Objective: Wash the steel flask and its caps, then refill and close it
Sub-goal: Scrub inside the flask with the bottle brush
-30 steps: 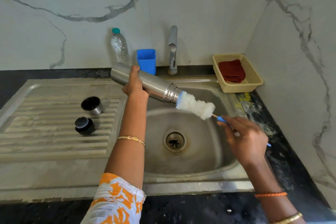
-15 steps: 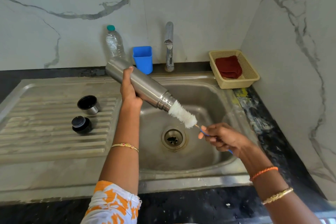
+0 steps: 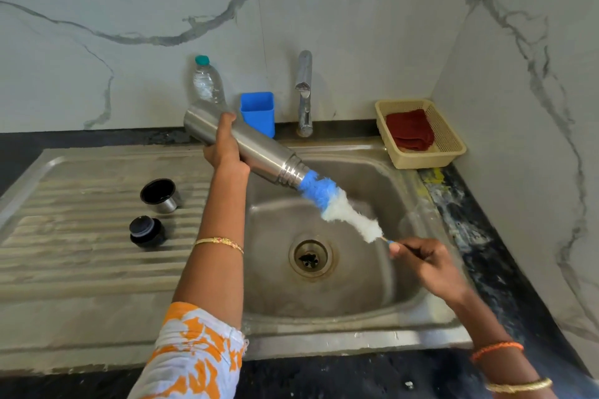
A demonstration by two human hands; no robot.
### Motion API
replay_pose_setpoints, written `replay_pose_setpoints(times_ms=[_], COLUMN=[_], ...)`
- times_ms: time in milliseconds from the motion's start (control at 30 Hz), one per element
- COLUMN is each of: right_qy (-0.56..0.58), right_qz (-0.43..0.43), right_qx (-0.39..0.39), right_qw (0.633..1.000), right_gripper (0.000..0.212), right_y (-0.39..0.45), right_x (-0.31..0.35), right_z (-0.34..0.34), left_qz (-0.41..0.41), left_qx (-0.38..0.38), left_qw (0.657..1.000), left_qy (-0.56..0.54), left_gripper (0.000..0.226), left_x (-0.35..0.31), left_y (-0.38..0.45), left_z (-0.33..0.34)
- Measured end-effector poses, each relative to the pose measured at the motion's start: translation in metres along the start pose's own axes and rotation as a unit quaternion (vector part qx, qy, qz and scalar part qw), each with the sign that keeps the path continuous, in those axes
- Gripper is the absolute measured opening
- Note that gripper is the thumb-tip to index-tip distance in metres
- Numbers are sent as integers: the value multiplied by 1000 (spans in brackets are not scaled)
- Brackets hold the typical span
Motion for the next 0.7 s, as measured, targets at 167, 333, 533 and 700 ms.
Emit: replay_pose_setpoints(times_ms=[167, 333, 533, 700], right_qy=[106, 134, 118, 170], right_qz=[248, 147, 55, 87], right_qx=[174, -20, -57, -102], right_qw=[947, 980, 990, 976], right_gripper=[41, 21, 25, 40], right_y=[0, 17, 24, 21], right_x=[-28, -22, 9, 39], right_z=[-20, -44, 11, 35], left_qz=[-8, 38, -1, -138], left_qx=[-8, -19, -17, 42], left_qw=[1000, 999, 998, 980], left_qy=[6, -15, -53, -135], left_gripper=[67, 65, 67, 66], left_x=[0, -33, 8, 55], left_y=[0, 5, -28, -64], left_z=[-3, -1, -8, -13])
Point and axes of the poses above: each hand's wrist, its own y-axis towards the middle knuckle, its own z-axis out of the palm, x = y × z, the point moved 7 cm from there along y, towards the middle knuckle, and after that the axes turned 11 degrees about -x, right-handed, at the moved point
